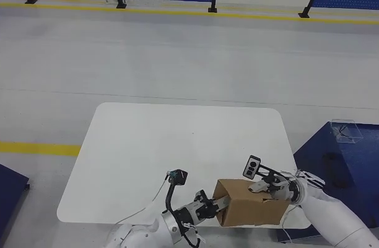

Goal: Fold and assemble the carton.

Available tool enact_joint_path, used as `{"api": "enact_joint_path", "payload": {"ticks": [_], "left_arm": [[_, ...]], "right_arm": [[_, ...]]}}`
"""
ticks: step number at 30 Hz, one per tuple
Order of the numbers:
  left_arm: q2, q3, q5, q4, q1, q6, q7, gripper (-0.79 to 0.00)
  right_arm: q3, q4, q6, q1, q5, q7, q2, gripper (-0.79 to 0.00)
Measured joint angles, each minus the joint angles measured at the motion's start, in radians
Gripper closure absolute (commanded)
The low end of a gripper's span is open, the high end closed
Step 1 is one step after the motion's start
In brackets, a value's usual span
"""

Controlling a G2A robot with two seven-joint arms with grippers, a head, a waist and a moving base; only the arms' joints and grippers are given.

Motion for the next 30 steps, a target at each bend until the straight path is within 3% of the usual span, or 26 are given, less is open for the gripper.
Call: {"api": "enact_joint_path", "payload": {"ticks": [5, 13, 18, 30], "left_arm": [[0.003, -0.027, -0.013, -0.028, 0.022, -0.010, 0.022, -0.785], [0.024, -0.167, -0.097, -0.140, 0.161, -0.089, 0.062, -0.785], [0.033, -0.237, -0.149, -0.147, 0.241, -0.182, 0.105, -0.785], [0.033, -0.243, -0.154, -0.142, 0.248, -0.192, 0.111, -0.785]], "right_arm": [[0.007, 0.031, 0.000, 0.014, 0.029, 0.000, 0.006, 0.000], [-0.025, 0.059, 0.000, 0.023, 0.042, 0.000, 0.015, 0.000], [-0.024, 0.059, 0.000, 0.023, 0.042, 0.000, 0.015, 0.000], [-0.022, 0.058, -0.001, 0.022, 0.041, -0.002, 0.014, 0.000]]}}
